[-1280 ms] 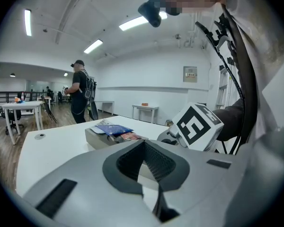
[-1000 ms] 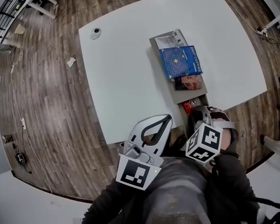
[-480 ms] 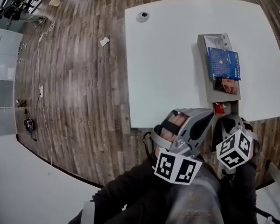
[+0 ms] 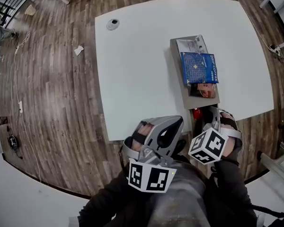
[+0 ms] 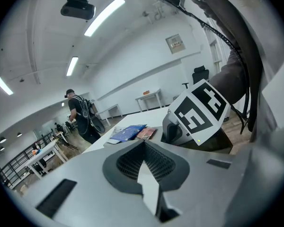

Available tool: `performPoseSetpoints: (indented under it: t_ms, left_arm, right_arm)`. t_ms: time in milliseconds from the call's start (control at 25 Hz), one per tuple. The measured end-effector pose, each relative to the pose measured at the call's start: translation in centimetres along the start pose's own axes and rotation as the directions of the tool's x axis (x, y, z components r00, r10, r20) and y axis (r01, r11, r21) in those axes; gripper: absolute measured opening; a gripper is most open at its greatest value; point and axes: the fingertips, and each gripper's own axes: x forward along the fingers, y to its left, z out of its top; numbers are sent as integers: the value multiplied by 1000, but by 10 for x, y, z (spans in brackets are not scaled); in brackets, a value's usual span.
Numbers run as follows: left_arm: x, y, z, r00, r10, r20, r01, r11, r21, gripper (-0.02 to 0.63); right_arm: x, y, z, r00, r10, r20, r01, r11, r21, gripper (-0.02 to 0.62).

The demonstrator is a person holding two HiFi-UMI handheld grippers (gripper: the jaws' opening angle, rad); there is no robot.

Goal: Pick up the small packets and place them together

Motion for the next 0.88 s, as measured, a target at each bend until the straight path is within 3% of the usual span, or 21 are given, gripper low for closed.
performPoseSetpoints:
  t_ms: [200,360,400,480,560,760,880]
  left_arm:
    - [6,0,-3,1000,-9,3,9,1000,-20,3]
    - [7,-11,3,999,-39,21,40,998,-54,3]
    - [7,-13,4,999,-46,24,47,997,-63,5]
    - [7,-15,5,998,-52,22,53,996,-65,3]
    - [7,-15,5,998,-51,20,52,997,-65,3]
    - [10,-5,1,999,-37,22,38,996,-81,4]
    - [12,1,-2,999,-26,21,28,995,-96,3]
  right_arm:
    - [-6,29,-3,989,147,-22,-148,987,-61,2]
    - [-22,44,0,968,231,93,-238,968,73,2]
    - [-25,44,1,961,248,121,-260,960,100,39]
    - [-25,46,2,952,277,133,-290,953,91,180]
    - [-21,49,3,946,304,112,-310,949,48,234]
    - [-16,48,2,922,384,56,-386,922,27,252]
    - [-15,47,1,923,384,34,-384,923,-7,194]
